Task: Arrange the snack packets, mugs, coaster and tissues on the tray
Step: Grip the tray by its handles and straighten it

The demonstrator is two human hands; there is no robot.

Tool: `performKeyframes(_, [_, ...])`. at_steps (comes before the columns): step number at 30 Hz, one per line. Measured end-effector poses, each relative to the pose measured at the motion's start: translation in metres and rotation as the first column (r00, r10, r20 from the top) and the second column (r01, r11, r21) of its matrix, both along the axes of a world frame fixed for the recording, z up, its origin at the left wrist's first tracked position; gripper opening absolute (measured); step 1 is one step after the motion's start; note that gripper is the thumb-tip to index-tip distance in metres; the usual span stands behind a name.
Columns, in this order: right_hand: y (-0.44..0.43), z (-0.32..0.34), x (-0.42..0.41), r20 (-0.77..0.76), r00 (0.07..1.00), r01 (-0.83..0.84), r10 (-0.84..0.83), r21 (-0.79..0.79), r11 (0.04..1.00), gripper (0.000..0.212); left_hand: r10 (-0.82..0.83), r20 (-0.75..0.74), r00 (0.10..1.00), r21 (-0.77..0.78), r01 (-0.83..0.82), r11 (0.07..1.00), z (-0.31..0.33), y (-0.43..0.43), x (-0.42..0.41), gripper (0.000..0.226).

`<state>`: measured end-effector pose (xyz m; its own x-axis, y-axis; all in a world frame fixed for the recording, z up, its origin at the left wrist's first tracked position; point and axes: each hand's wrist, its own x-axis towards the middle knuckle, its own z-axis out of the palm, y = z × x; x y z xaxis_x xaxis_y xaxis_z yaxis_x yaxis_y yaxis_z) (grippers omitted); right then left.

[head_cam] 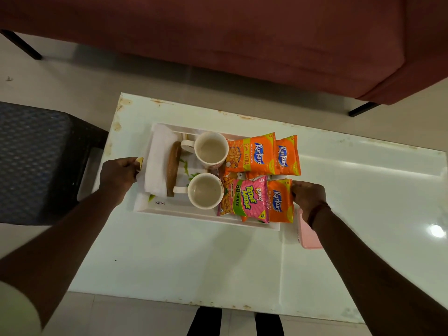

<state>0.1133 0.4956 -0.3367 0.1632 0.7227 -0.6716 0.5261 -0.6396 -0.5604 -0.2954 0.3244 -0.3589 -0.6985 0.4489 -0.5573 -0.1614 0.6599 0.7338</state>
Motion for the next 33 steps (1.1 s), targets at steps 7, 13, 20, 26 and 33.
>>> performKeyframes(7, [0.003,0.004,-0.001,0.116,0.981,-0.158,0.155,0.014,0.987,0.028,-0.248,-0.293,0.923,-0.185,0.200,0.962,0.009,-0.002,0.003,0.037])
performKeyframes(13, [-0.020,0.035,0.003,0.323,0.929,-0.281,0.179,0.303,0.911,0.036,-0.269,-0.546,0.794,-0.128,0.238,0.963,0.026,-0.021,0.024,0.047])
performKeyframes(20, [-0.081,0.037,0.039,0.322,0.929,-0.294,0.183,0.341,0.893,0.073,-0.013,-0.521,0.854,-0.062,-0.023,0.998,0.038,-0.077,0.122,0.054])
performKeyframes(26, [-0.132,0.033,0.067,0.345,0.933,-0.211,0.100,0.302,0.930,0.089,-0.078,-0.317,0.945,-0.047,0.067,0.997,0.041,-0.111,0.269,0.014])
performKeyframes(33, [-0.136,0.021,0.098,0.186,0.971,0.110,-0.151,0.215,0.970,0.043,-0.247,0.152,0.957,-0.024,0.254,0.967,0.044,-0.069,0.399,0.014])
